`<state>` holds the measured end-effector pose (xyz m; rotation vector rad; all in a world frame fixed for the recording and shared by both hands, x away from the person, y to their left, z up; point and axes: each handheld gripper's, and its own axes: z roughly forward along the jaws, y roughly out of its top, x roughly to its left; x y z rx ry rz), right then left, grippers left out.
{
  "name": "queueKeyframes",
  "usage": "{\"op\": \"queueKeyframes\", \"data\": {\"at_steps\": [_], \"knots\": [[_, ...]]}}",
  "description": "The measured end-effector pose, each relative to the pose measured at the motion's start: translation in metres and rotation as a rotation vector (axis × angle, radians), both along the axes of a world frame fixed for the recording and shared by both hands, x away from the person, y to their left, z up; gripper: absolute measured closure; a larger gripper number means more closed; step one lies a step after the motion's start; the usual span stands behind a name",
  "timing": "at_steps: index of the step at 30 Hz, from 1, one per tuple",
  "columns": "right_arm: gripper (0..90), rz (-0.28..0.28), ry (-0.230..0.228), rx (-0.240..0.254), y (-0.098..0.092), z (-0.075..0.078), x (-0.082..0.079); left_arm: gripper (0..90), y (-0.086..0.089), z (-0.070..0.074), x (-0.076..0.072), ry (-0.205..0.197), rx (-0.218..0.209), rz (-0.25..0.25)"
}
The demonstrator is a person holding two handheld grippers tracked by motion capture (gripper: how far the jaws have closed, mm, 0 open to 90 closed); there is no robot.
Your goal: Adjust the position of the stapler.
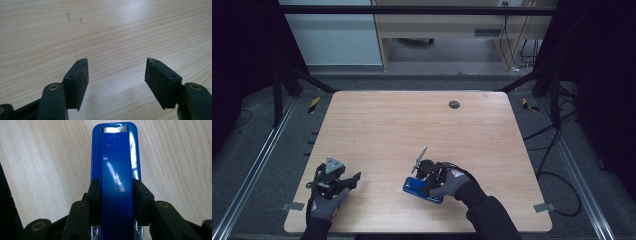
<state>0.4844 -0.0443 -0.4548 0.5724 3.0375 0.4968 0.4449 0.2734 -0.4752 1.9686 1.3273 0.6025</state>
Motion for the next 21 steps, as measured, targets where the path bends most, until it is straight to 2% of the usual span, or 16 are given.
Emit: {"op": "queueKeyframes", "data": {"at_steps": [10,21], "knots": [[65.4,0.008,-0.024,-0.005,0.0004,0.0004,-0.0022,35.7,-0.0002,-0.0002,0.0004,0.001,0.002,-0.001],[65.9,0.014,-0.023,-0.004,0.0,0.0015,-0.0017,35.7,0.0005,0.0,0.0006,0.003,0.002,-0.002]]}}
